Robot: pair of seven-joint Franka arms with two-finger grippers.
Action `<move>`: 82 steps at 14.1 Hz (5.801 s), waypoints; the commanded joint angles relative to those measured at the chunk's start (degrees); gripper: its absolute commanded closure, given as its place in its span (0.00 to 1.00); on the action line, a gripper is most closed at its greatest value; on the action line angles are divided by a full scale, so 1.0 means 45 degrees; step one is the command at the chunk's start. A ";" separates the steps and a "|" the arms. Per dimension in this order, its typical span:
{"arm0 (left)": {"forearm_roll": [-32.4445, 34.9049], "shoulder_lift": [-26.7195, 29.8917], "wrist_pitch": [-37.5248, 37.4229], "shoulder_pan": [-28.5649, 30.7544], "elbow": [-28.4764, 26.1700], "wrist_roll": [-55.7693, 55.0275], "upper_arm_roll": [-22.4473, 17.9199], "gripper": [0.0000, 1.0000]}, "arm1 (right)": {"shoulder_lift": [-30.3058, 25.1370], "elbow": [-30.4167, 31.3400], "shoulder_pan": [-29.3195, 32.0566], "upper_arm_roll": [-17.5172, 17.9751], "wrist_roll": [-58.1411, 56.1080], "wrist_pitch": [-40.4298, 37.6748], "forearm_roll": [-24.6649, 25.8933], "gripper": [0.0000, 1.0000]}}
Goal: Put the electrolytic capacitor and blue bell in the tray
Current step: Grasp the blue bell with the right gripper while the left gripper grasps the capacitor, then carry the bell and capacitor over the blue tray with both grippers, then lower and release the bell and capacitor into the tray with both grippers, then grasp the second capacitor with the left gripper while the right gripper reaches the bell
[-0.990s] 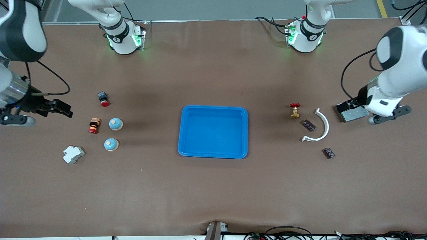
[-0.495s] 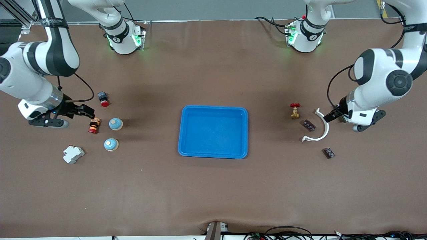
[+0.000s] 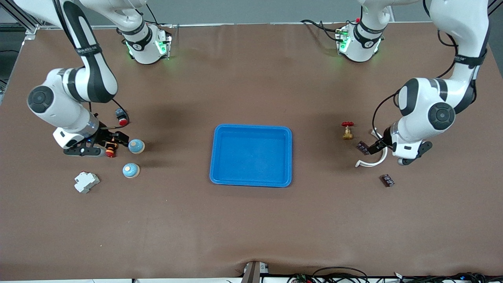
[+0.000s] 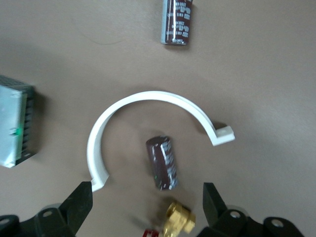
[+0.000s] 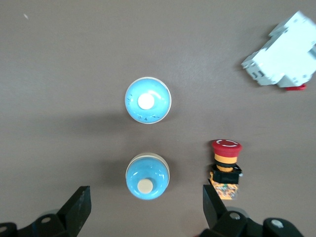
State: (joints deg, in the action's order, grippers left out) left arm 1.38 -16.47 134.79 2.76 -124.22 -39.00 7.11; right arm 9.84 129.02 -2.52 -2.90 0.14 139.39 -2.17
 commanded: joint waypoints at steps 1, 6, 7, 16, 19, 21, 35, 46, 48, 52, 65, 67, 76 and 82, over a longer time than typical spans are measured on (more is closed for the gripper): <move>-0.0112 -0.0225 0.1529 0.0032 -0.0833 -0.0142 0.0042 0.02 | 0.0817 0.0021 -0.0124 -0.0020 0.0107 0.0878 0.0092 0.00; -0.0034 -0.1163 0.2233 -0.0027 -0.0814 -0.0142 0.0042 0.21 | 0.1639 0.0820 -0.0183 -0.0020 0.0107 0.2733 0.0092 0.00; -0.0034 -0.1281 0.2312 -0.0027 -0.0775 -0.0123 0.0042 0.25 | 0.1776 0.0976 -0.0183 -0.0020 0.0107 0.3045 0.0073 0.00; -0.0034 -0.1225 0.2313 -0.0027 -0.0560 -0.0142 0.0081 1.00 | 0.2362 0.1603 -0.0222 0.0019 0.0146 0.3965 0.0033 0.00; -0.0034 -0.0464 0.1827 -0.0007 -0.0075 -0.0143 0.0256 1.00 | 0.2481 0.1584 -0.0593 -0.0001 0.0223 0.4025 0.0014 0.00; -0.0053 -0.0422 0.0835 -0.0007 0.0957 -0.0200 0.0780 1.00 | 0.2481 0.1584 -0.0612 -0.0001 0.0243 0.3986 0.0014 0.07; -0.0113 -0.2100 -0.0929 -0.3656 0.5120 -0.8281 0.1897 1.00 | 0.1817 -0.1497 -0.2562 0.0077 0.3245 -0.1027 -0.0006 1.00; 0.0179 -0.4306 -0.0851 -0.5768 0.6411 -1.2968 0.1761 1.00 | 0.3221 -0.4431 -0.6920 0.0077 1.1042 -0.1486 -0.0490 1.00; 0.0667 -0.4815 -0.0851 -0.6022 0.6646 -1.4121 0.1780 1.00 | 0.3689 -0.4471 -0.7330 0.0077 1.1141 -0.0686 -0.1233 1.00; 0.1019 -0.5246 -0.0832 -0.6121 0.6705 -1.4693 0.1780 1.00 | 0.4919 -0.5483 -0.8092 0.0058 1.2467 -0.0350 -0.1275 1.00; 0.1391 -0.3726 -0.1785 -0.4330 0.6745 -1.4092 0.1721 0.00 | 0.6581 -0.6756 -0.8972 0.0058 1.3954 0.0098 -0.1314 1.00; 0.1431 -0.3451 -0.2294 -0.3313 0.6628 -1.3155 0.1721 0.00 | 0.6796 -0.6912 -0.8992 0.0058 1.3974 0.0158 -0.1314 1.00; 0.2583 -0.4034 -0.2378 0.1377 0.6295 -0.5091 0.1761 0.00 | 0.7422 -0.7790 -0.9148 0.0019 1.4033 -0.0056 -0.1003 0.00; 0.3208 -0.4836 -0.1476 0.2161 0.6315 -0.2936 0.1760 0.00 | 0.7305 -1.0209 -0.8583 -0.0001 1.2242 -0.4072 -0.0201 0.00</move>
State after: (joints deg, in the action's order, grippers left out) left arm 14.39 -37.97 127.51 12.26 -95.54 -53.85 14.28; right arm 42.22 88.66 -42.67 -2.86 59.74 128.13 -3.98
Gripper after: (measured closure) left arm 0.000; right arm 0.000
